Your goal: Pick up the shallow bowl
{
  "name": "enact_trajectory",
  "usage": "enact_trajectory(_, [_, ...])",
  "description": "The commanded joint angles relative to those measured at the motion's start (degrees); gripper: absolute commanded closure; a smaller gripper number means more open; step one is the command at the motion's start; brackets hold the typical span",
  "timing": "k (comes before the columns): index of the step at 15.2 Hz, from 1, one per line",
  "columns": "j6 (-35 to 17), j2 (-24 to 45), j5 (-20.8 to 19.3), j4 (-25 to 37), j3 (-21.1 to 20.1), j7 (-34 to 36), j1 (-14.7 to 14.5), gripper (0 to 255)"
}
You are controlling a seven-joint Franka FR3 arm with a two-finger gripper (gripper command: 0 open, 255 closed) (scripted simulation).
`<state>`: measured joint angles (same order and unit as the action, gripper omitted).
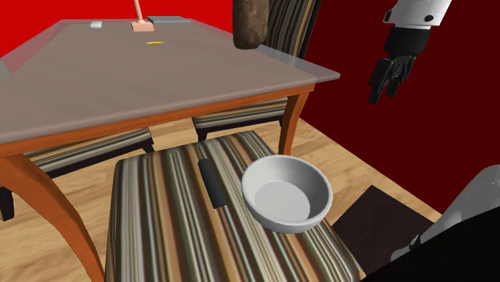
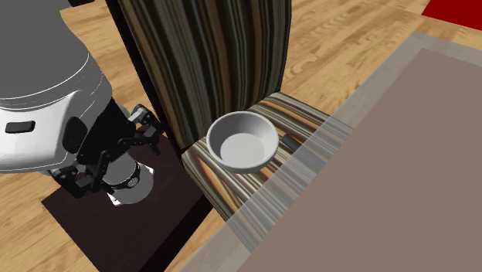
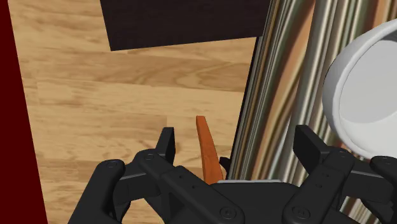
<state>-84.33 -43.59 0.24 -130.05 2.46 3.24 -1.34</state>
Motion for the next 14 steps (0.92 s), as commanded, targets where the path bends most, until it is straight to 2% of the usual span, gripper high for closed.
enact_trajectory(1, [0.00,0.00,0.00,0.00,0.00,0.00,0.00,0])
enact_trajectory(8, [-10.12,-1.24,6.55,-9.98,-5.70,7.01,-2.39,0])
enact_trajectory(14, [-20.08,0.96,12.48,-15.90,-11.28,12.56,-5.17,0])
